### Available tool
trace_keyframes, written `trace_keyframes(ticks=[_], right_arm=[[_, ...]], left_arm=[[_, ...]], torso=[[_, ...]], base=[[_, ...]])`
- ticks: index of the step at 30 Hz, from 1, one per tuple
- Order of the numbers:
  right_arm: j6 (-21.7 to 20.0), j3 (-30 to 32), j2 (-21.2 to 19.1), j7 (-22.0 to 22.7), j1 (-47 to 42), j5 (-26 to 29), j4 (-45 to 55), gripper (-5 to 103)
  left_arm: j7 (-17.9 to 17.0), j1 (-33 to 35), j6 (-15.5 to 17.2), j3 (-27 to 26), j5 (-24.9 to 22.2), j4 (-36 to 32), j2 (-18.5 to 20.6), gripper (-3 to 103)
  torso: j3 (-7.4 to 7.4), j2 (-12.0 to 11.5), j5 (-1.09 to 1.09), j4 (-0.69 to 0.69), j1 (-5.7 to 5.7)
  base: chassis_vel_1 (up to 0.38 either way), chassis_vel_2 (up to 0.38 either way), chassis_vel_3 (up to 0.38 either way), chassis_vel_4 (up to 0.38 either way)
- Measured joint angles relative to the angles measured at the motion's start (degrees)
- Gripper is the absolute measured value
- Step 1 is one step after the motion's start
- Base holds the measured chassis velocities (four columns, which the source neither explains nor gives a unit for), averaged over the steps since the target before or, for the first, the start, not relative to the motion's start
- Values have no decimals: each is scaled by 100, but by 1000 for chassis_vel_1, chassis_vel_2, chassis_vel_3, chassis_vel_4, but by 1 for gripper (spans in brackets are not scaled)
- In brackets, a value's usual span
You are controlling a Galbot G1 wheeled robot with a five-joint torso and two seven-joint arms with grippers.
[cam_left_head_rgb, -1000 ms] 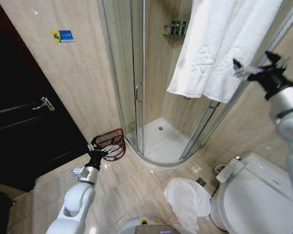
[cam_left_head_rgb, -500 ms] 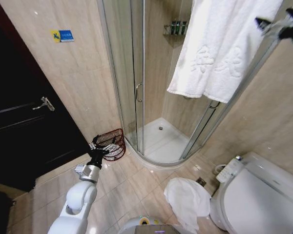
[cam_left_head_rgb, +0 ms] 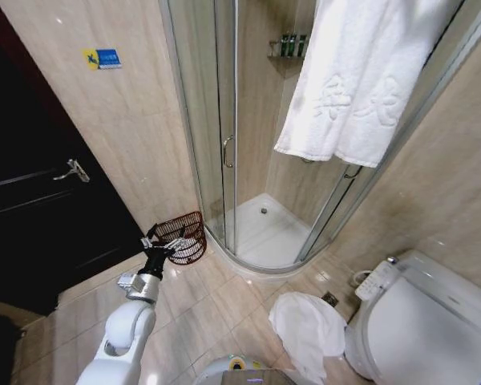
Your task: Discard the used towel into the hamper.
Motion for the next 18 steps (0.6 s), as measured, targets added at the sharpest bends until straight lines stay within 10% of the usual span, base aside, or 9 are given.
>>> trace_keyframes(ticks=[18], right_arm=[[-221,-1281,1151,543,2178,-349,-1369,100]], left_arm=[[88,-83,-241,49,-204,261,43,100]], torso=[[-3,-3,5,-4,-4]], base=[[0,0,0,0]])
